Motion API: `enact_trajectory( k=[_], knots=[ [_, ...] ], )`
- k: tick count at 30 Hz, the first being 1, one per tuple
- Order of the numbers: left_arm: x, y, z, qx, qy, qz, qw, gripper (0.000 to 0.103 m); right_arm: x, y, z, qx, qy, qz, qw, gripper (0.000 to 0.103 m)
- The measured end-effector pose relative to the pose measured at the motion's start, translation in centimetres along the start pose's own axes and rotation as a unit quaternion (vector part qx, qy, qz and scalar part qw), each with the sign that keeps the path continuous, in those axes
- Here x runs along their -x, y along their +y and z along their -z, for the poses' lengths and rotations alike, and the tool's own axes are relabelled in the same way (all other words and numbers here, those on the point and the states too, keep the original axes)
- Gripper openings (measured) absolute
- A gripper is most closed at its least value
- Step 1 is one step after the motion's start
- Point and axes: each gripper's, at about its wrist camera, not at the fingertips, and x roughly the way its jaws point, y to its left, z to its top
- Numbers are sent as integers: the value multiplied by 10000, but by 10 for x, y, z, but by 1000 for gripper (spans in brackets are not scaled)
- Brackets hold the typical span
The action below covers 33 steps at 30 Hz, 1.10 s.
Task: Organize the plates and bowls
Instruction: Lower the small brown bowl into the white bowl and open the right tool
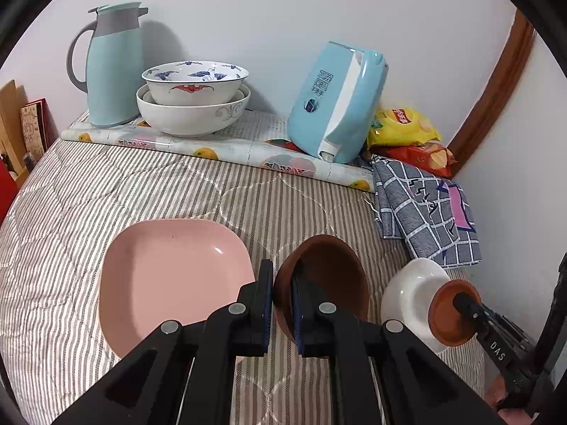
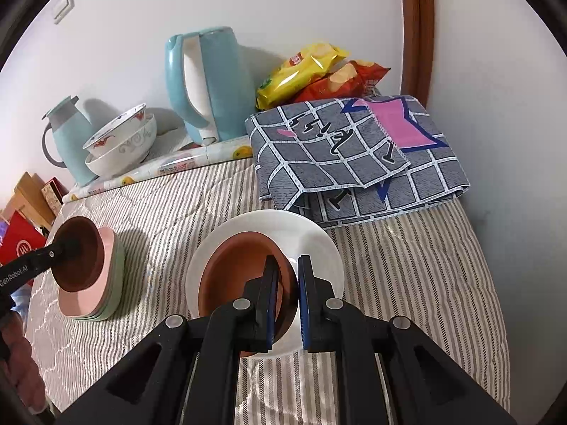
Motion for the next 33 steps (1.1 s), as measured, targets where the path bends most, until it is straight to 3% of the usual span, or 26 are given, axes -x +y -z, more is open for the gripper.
enact_trajectory(
  k=[15,33],
  knots=[
    [-24,5,-8,54,100,-135,9998,10,-43,1,1,159,380,135,9991,11],
    [-35,5,-10,62,166,-189,9997,10,-63,7,-4,496,601,308,9965,11]
  ],
)
